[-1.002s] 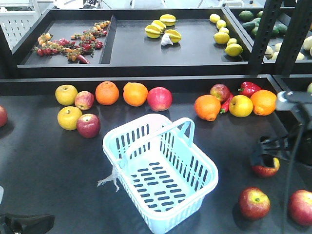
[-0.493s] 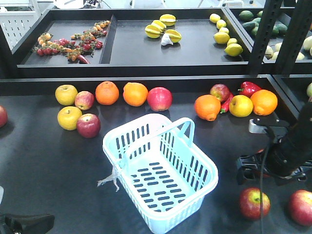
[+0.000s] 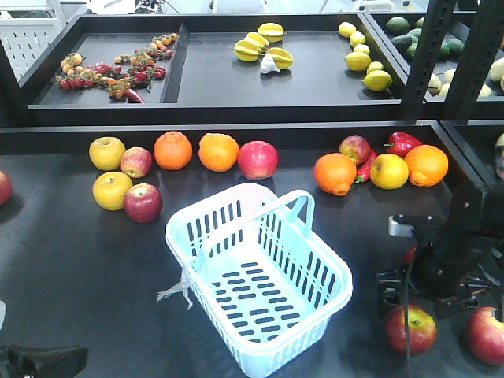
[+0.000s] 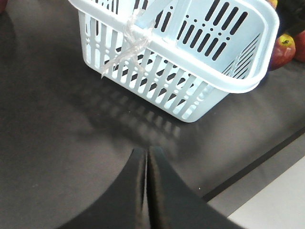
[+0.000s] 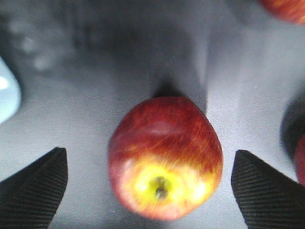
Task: Pick three apples into basket with both arms
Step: 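Close the right gripper on the red apple and carry it over the basket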
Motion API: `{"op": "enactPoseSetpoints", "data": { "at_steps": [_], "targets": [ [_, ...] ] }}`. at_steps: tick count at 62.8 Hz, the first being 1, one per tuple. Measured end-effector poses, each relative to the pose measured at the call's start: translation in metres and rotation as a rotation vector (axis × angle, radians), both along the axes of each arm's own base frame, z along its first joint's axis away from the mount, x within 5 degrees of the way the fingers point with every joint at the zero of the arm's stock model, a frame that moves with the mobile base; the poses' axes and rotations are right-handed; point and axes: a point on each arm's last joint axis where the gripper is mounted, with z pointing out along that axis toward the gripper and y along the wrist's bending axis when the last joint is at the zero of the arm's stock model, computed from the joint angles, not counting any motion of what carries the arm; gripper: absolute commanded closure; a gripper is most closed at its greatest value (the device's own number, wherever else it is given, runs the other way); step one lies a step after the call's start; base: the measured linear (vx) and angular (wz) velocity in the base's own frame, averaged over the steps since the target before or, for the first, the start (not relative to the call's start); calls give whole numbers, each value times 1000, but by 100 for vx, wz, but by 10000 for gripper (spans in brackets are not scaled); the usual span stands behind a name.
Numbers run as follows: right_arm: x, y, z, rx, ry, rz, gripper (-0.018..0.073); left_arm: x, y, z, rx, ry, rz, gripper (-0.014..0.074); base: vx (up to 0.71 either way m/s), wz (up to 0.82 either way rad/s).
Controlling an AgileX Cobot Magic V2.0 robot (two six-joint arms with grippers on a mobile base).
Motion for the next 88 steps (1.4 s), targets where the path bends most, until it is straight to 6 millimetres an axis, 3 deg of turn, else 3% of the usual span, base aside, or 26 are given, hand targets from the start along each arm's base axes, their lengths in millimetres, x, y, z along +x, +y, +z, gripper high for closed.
{"op": "enactPoseSetpoints", "data": {
  "at_steps": [15,23,46,56,76,81,88],
  "targets": [
    [-1,-4,-23,-42,70,12,-70,0,0,0,0,0,0,604,0,0],
    [-2,-4,-28,-43,88,11,-7,0,0,0,0,0,0,604,0,0],
    [-3,-4,-22,-39,93,35,451,0,0,0,0,0,0,604,0,0],
    [-4,-4,13,-39,-5,55,572,0,0,0,0,0,0,604,0,0],
    [-34,0,127,-1,-346,65,567,0,0,0,0,0,0,604,0,0],
    [-43,6,148,67,-423,81,565,0,0,0,0,0,0,604,0,0],
    [-48,25,160,186,-482,143,564,0,0,0,0,0,0,604,0,0]
  ]
}}
